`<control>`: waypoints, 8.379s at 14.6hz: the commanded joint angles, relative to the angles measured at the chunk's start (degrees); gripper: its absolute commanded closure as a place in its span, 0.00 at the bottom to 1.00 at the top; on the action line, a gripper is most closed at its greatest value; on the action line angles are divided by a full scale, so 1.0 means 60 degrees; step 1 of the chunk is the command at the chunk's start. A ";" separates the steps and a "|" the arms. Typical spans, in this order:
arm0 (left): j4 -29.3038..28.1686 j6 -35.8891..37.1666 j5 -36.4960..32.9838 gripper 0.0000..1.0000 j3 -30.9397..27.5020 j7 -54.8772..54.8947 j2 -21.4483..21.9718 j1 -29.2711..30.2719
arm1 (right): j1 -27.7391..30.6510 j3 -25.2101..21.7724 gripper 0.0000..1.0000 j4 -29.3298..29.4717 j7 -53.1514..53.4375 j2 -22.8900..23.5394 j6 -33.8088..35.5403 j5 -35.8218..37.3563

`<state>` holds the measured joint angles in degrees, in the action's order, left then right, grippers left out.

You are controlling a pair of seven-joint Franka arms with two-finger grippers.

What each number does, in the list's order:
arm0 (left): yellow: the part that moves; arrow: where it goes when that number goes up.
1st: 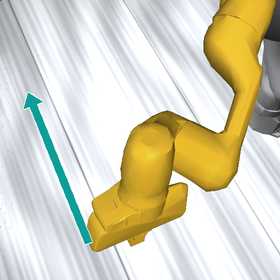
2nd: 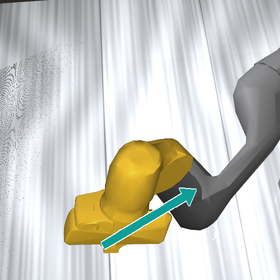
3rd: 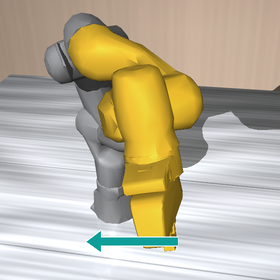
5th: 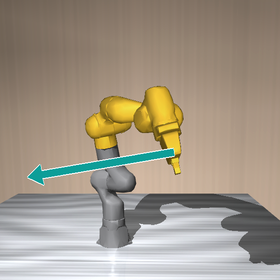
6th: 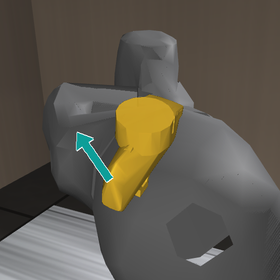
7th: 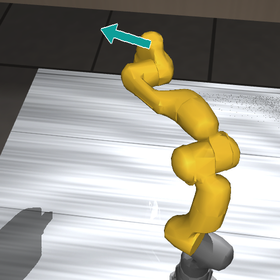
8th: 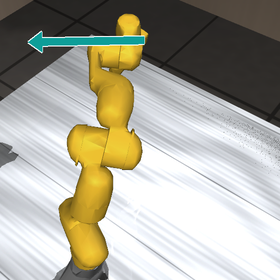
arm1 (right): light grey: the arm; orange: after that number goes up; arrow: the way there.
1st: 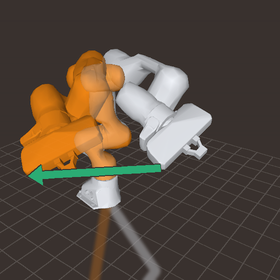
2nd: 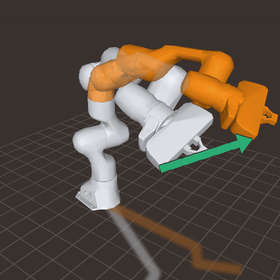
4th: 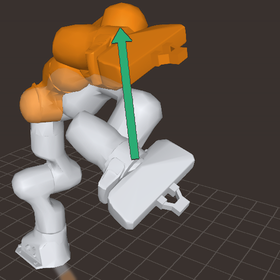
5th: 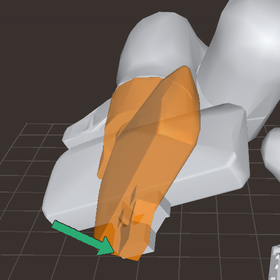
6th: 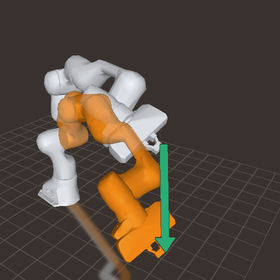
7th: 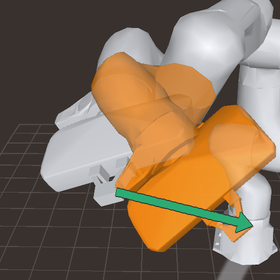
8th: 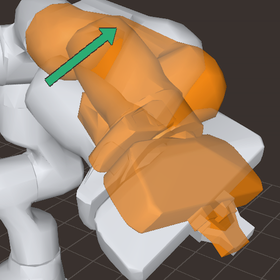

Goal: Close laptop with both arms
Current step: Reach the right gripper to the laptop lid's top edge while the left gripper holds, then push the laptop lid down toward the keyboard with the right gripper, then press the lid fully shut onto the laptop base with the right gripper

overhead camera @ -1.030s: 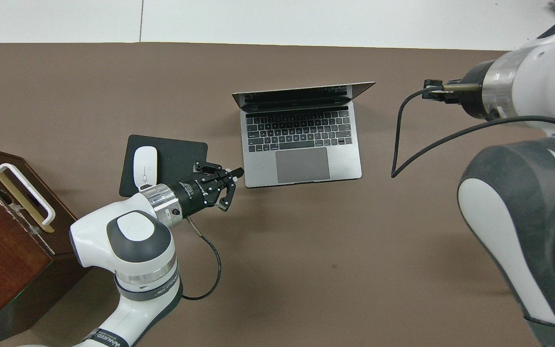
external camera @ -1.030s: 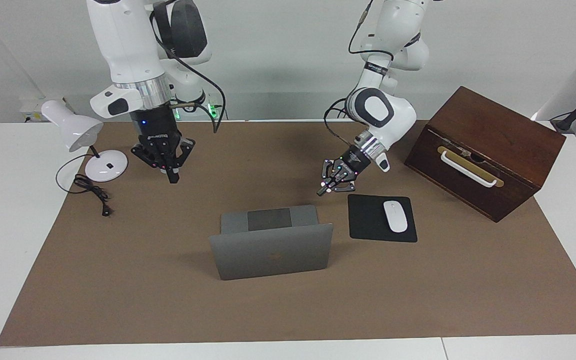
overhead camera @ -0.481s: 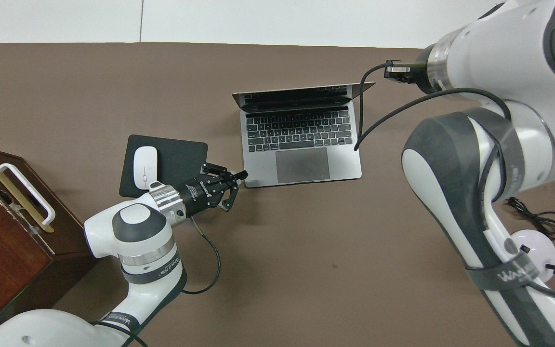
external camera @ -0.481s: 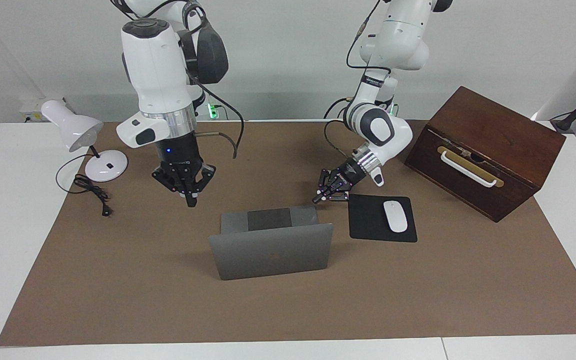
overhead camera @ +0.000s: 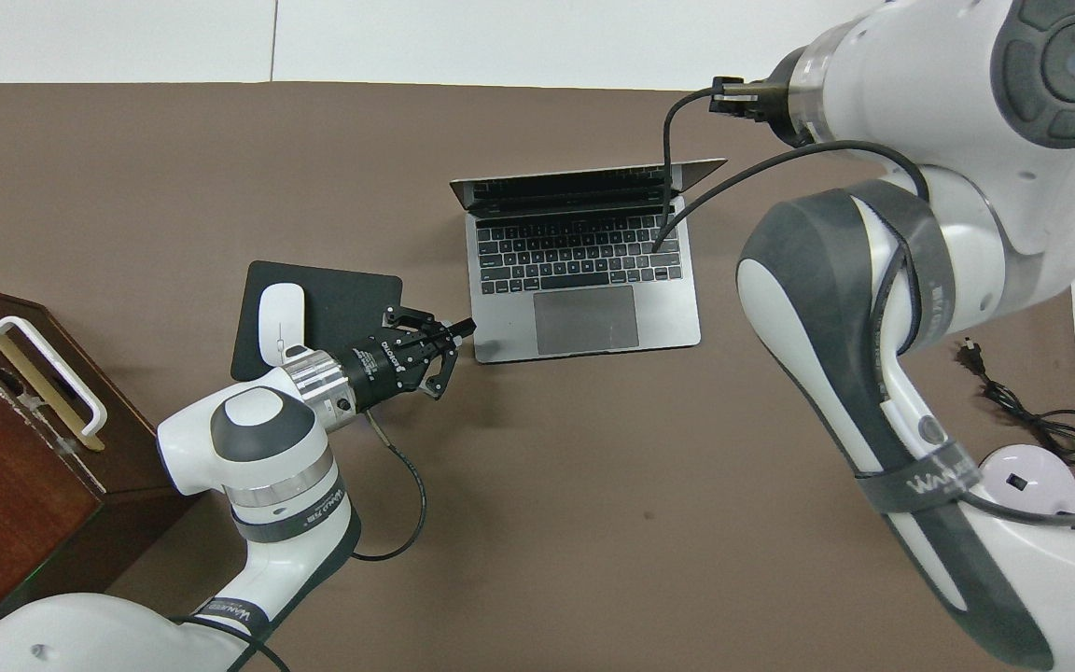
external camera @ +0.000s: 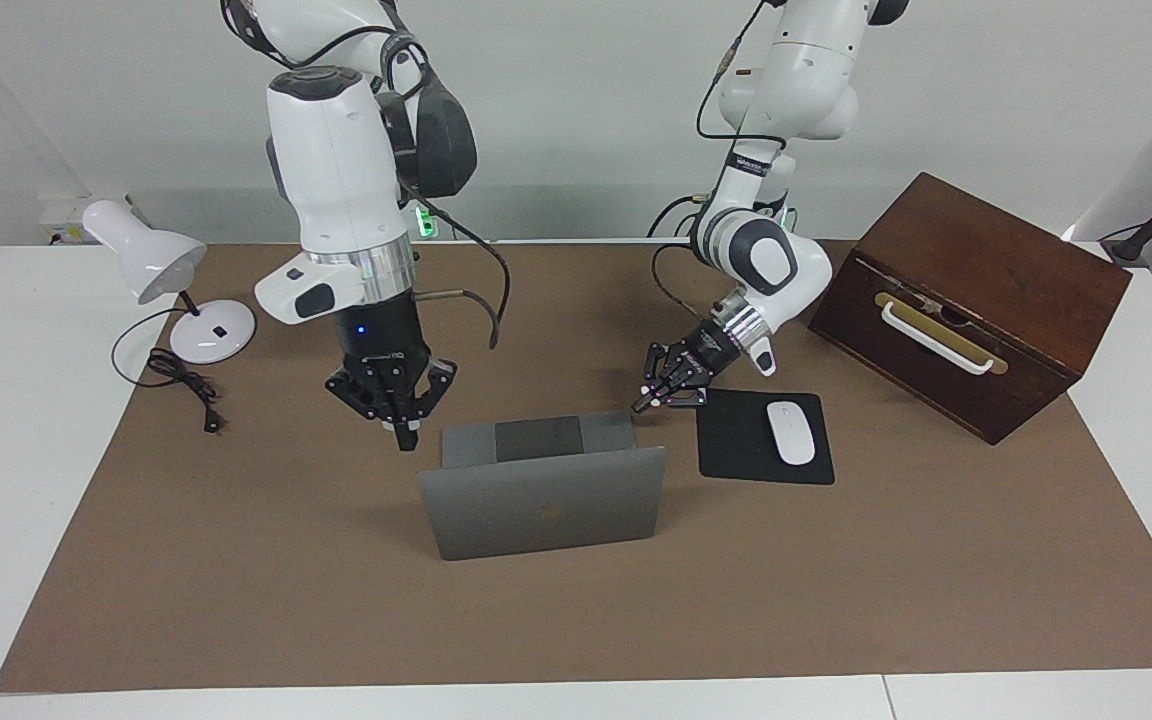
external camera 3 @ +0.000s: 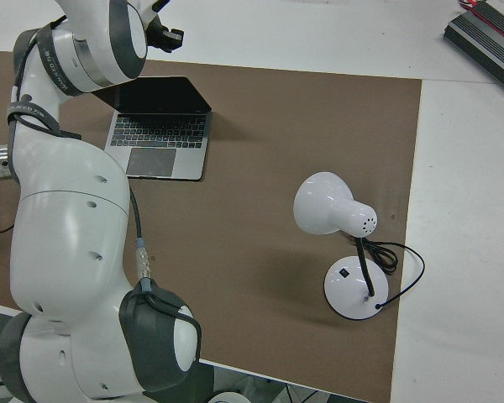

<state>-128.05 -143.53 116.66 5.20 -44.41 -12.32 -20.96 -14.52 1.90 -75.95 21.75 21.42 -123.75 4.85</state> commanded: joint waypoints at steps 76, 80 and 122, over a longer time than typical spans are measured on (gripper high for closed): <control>0.0805 -0.0571 0.1240 1.00 0.0041 0.1923 -0.1624 -0.0521 | -0.1257 0.0166 1.00 0.0296 0.1325 0.2407 0.1290 -0.0691; 0.0805 -0.0557 0.1240 1.00 0.0041 0.1923 -0.1624 -0.0507 | -0.1257 0.0166 1.00 0.0091 0.1530 0.2407 0.1275 -0.0676; 0.0819 -0.0586 0.1211 1.00 0.0026 0.1923 -0.1638 -0.0448 | -0.1227 0.0298 1.00 -0.1081 0.1912 0.2260 0.1231 -0.0940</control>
<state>-124.21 -147.43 122.77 5.62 -34.74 -19.56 -24.32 -22.33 3.15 -80.04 32.10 36.37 -116.44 0.25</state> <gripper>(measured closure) 0.991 0.991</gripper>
